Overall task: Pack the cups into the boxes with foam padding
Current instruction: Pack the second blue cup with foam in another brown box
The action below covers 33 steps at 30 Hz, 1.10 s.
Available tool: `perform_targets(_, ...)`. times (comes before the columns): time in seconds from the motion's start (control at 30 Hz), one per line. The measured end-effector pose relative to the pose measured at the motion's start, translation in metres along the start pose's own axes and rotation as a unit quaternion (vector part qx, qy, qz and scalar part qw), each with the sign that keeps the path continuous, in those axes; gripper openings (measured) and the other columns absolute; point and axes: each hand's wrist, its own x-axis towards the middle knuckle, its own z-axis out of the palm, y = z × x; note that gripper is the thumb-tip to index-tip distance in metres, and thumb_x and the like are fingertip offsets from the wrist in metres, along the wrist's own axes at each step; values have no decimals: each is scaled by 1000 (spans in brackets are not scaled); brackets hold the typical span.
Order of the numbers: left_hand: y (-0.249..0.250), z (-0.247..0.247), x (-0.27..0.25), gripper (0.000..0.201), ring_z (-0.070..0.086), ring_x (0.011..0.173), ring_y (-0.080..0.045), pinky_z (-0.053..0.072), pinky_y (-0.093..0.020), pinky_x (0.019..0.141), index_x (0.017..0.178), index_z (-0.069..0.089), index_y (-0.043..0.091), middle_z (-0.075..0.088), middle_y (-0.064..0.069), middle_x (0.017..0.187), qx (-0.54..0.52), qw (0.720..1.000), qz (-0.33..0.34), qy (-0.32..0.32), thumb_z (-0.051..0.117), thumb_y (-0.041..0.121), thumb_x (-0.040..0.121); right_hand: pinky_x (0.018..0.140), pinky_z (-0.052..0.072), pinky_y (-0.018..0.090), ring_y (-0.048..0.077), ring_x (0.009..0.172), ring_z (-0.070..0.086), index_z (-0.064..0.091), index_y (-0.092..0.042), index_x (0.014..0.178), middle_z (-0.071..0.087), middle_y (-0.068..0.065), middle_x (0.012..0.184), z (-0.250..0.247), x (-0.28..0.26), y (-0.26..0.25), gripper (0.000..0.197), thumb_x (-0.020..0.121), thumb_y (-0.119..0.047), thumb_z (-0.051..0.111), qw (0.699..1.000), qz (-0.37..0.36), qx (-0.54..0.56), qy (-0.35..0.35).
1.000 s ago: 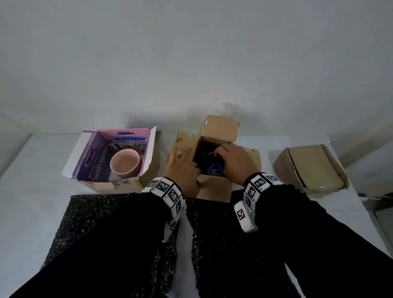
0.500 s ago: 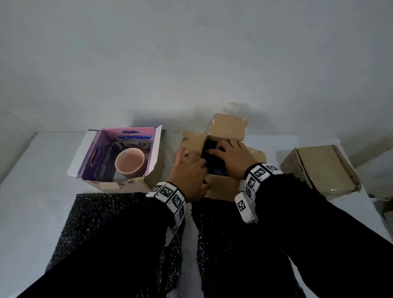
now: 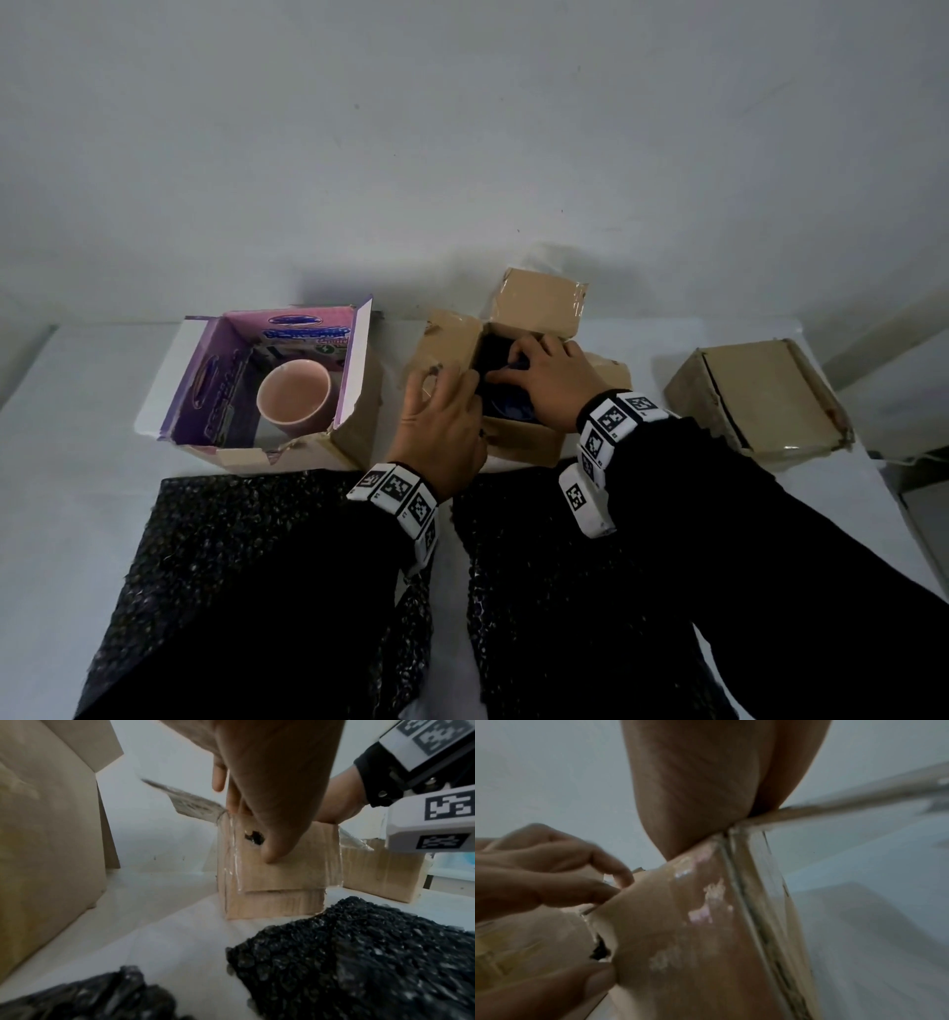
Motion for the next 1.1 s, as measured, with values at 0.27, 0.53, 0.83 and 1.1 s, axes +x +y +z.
perform_targets(0.27, -1, -13, 19, 24, 30, 132, -28, -11, -56, 102, 103, 64, 21, 62, 3, 105, 18, 998, 0, -63, 45, 29, 92, 90, 40, 40, 27, 111, 43, 54, -32, 133, 49, 4, 122, 0, -5, 5, 55, 81, -17, 61, 996, -7, 68, 55)
perform_targets(0.53, 5, -18, 21, 23, 30, 132, -26, -8, -56, 108, 105, 64, 23, 63, 4, 113, -16, 998, -11, -61, 50, 38, 93, 76, 44, 38, 26, 92, 50, 60, -12, 106, 55, 9, 100, 8, -74, 23, 22, 84, -15, 57, 926, 138, 210, 282)
perform_targets(0.83, 24, -8, -6, 26, 48, 108, -25, 22, -48, 101, 106, 58, 25, 62, 5, 106, -18, 1000, -7, 4, 61, 27, 80, 69, 42, 35, 21, 85, 53, 52, -26, 83, 51, -8, 82, 44, -167, -4, 33, 80, -59, 50, 954, 172, 220, 105)
perform_targets(1.1, 47, -4, -47, 55, 44, 121, -29, 33, -45, 95, 124, 54, 21, 46, -5, 139, -74, 995, 36, 58, 63, 47, 76, 95, 32, 41, 25, 120, 36, 56, -36, 111, 45, -3, 126, 59, -205, -36, 39, 78, -53, 68, 964, 222, 109, -97)
